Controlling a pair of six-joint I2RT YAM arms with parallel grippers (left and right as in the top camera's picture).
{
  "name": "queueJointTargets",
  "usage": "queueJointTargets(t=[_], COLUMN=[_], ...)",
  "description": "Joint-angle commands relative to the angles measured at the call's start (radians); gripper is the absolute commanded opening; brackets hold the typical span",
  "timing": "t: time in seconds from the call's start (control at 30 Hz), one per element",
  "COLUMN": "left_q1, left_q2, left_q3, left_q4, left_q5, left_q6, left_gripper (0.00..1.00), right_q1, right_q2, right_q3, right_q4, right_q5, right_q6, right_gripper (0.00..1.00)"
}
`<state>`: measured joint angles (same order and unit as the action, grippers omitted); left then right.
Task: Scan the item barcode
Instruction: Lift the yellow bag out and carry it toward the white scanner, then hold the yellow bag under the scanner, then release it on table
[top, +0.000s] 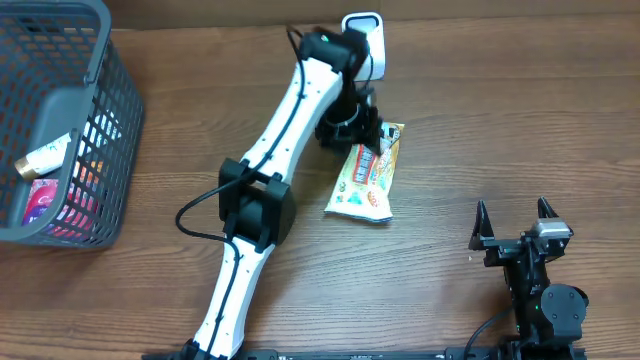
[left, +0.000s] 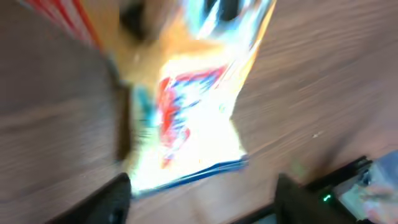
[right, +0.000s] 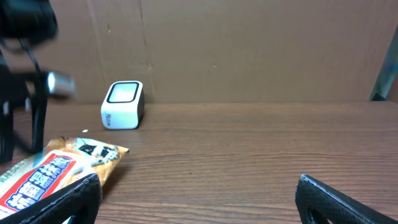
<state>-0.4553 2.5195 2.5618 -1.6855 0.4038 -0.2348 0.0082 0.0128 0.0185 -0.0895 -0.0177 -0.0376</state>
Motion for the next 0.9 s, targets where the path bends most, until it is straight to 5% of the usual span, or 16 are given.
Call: queueJointTargets(t=[0.0,0.1,0.13,0.17,0.23,0.4,0.87], left_q1=[0.037,0.039,0.039,0.036,0.029,0.013,0.0], left_q2=[-0.042,-0.055,-0.055,-0.055,-0.054,-0.054,-0.054], left_q3=[0.133,0.176,0.178,0.174,0.151,0.056,-0.36], left_q4=[-0.004,-0.005,-0.004,-0.005,-0.005,0.014,0.338], left_q5=[0.02,0.005,-0.003,-0.03,-0.078,-0.198,-0.19], left_q6=[0.012,0.01,0.01,0.01,0.004,-0.08,-0.114], left_gripper=[0.69,0.56,0.44,0.21,0.05,0.04,0.04], right_q1=[-0.002,-0.002,-0.002,-0.002,-0.002,-0.002,-0.002], right_q2=[-0.01,-0.01,-0.01,-0.01,-0.01,-0.01,-0.01], right_q3=[-0.01,-0.01,-0.01,-0.01,-0.01,-0.01,-0.01], right_q4=[0.006,0.006,0.006,0.006,0.006,0.006,0.006], right_q5=[0.01,0.01,0.01,0.01,0.01,0.01,0.01], right_q6=[-0.005,-0.005,-0.005,-0.005,-0.005,-0.005,-0.005], right_gripper=[1.0,1.0,1.0,1.0,1.0,1.0,1.0])
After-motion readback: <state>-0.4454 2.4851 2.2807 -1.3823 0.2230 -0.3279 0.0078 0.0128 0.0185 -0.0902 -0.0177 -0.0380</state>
